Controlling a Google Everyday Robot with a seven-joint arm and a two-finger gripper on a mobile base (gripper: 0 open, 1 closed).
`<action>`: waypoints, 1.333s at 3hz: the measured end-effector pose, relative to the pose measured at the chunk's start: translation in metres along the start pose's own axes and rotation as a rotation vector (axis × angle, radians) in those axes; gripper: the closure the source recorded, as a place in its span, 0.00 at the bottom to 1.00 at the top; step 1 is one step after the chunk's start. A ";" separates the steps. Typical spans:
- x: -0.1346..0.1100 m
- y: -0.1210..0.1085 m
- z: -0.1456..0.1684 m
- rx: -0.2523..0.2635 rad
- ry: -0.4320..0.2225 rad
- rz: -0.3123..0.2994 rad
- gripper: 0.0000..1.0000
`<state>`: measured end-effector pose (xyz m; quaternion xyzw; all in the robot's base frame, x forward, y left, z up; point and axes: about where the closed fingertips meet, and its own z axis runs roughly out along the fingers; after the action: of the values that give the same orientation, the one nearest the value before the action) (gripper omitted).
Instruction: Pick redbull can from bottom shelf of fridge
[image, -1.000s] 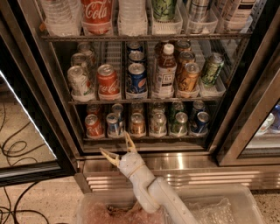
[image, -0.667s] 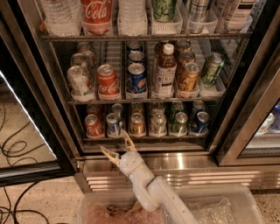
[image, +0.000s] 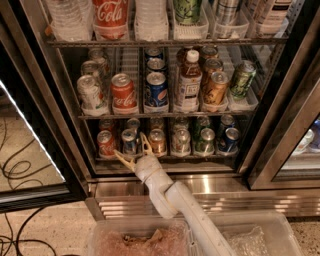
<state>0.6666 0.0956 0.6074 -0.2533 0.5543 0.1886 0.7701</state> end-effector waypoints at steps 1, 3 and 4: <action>0.004 -0.001 0.003 0.003 0.005 0.004 0.27; 0.020 -0.004 0.006 0.046 0.020 0.024 0.25; 0.020 -0.004 0.005 0.048 0.020 0.027 0.42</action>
Offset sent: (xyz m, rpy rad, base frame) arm 0.0145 -0.0020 -0.0187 0.0132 0.0343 -0.0411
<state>0.6796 0.0956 0.5904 -0.2292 0.5697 0.1831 0.7677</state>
